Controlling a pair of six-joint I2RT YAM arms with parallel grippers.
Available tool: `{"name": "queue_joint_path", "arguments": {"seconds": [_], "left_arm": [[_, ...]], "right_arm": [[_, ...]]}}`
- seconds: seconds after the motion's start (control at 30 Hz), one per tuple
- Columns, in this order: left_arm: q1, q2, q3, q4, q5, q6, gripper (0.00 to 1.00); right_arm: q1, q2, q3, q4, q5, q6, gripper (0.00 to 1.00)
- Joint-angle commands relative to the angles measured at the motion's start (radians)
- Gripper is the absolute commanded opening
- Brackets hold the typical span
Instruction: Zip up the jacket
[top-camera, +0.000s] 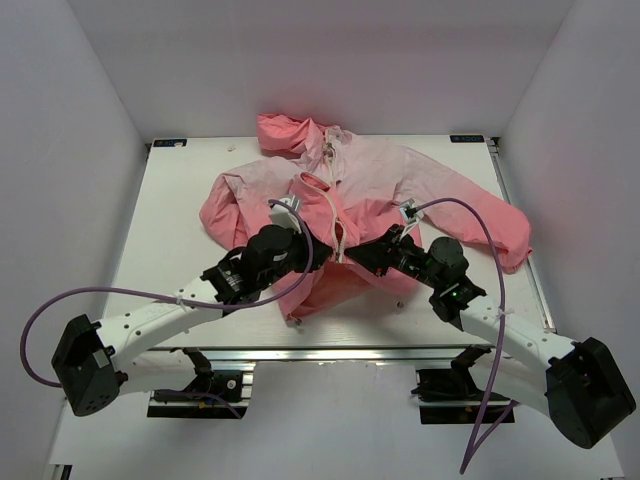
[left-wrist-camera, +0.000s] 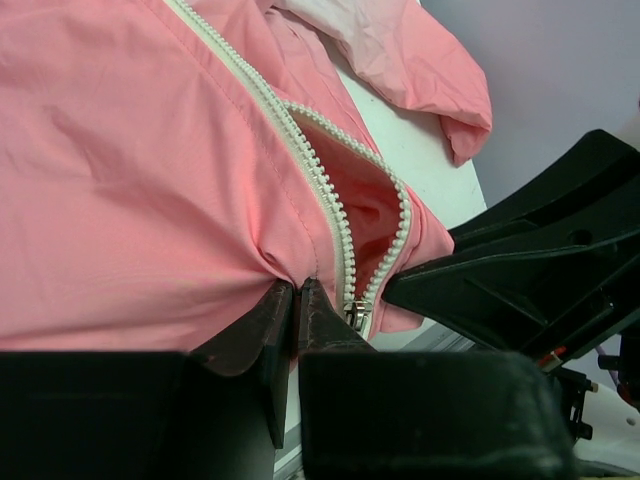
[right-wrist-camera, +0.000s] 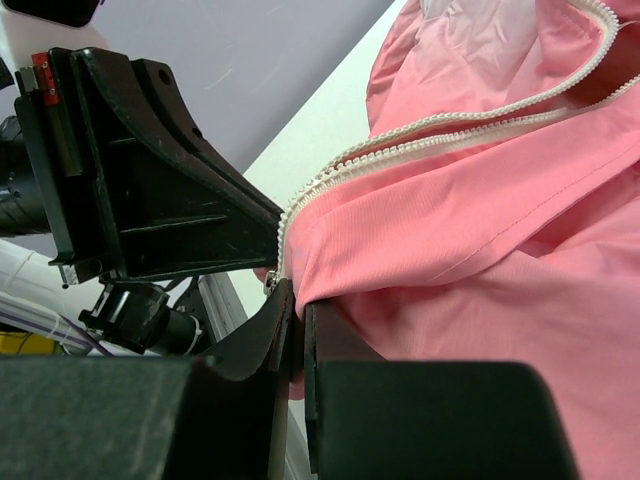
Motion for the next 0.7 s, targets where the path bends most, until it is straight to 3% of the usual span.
{"name": "queue_joint_path", "arguments": {"seconds": [0.0, 0.4, 0.57, 0.6, 0.67], "left_arm": [[-0.002, -0.053, -0.013, 0.049, 0.076, 0.018, 0.0], [-0.002, -0.091, -0.038, 0.046, 0.164, 0.081, 0.0], [-0.002, -0.071, -0.032, 0.054, 0.217, 0.104, 0.0], [-0.002, -0.065, -0.024, 0.05, 0.219, 0.103, 0.02], [-0.002, -0.045, -0.018, 0.05, 0.219, 0.1, 0.19]], "right_arm": [[0.001, -0.004, 0.026, 0.089, 0.028, -0.007, 0.0], [0.001, -0.044, 0.046, -0.034, 0.122, -0.075, 0.0], [0.001, -0.024, 0.06, -0.019, 0.024, -0.098, 0.0], [0.001, -0.02, 0.061, -0.008, -0.004, -0.102, 0.0], [0.0, -0.011, 0.066, -0.008, -0.047, -0.105, 0.0]]}}
